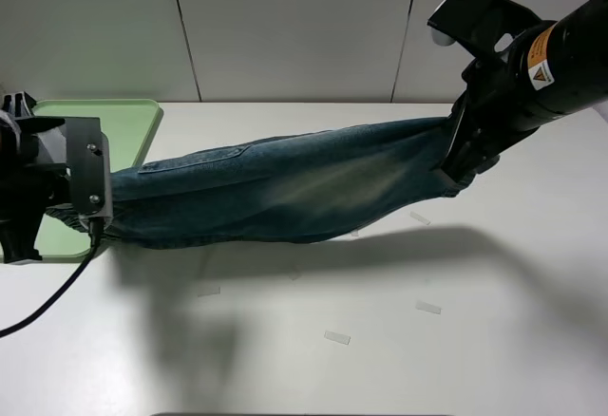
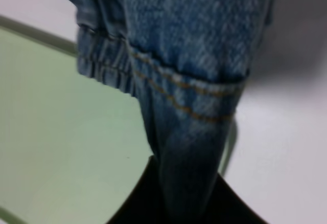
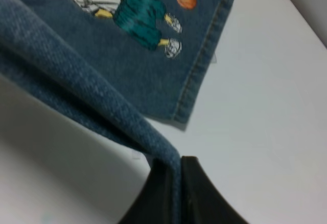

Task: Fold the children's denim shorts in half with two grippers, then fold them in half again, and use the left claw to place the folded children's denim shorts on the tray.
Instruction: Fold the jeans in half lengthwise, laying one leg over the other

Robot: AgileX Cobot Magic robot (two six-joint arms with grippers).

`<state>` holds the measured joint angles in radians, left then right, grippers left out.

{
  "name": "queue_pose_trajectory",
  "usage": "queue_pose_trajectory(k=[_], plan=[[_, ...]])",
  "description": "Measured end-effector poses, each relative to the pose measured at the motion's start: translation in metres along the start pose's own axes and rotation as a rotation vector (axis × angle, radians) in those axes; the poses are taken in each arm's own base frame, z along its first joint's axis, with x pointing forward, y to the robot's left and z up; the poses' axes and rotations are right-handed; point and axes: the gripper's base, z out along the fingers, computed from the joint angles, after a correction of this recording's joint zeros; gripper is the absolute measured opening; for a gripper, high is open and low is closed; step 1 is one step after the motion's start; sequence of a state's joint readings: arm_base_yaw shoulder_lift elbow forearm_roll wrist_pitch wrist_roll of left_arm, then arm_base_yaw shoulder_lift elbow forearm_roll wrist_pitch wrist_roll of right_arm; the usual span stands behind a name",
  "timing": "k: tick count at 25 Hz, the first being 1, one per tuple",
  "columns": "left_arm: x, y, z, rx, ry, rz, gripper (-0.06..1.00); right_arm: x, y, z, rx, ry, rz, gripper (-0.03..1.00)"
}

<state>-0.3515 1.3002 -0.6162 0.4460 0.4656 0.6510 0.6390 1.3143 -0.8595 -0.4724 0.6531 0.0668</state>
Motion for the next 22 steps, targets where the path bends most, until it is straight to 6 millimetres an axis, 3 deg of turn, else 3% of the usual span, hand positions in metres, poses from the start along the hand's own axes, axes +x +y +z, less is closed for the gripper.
queue_pose_trajectory(k=[5, 22], plan=[[-0.001, 0.003, 0.021, -0.010, 0.072, -0.031, 0.09, -0.003, 0.002, 0.008, -0.009, 0.004, -0.008, -0.03], [-0.007, 0.012, 0.052, -0.102, 0.112, 0.006, 0.09, -0.033, -0.002, 0.040, 0.021, 0.035, -0.081, -0.03]])
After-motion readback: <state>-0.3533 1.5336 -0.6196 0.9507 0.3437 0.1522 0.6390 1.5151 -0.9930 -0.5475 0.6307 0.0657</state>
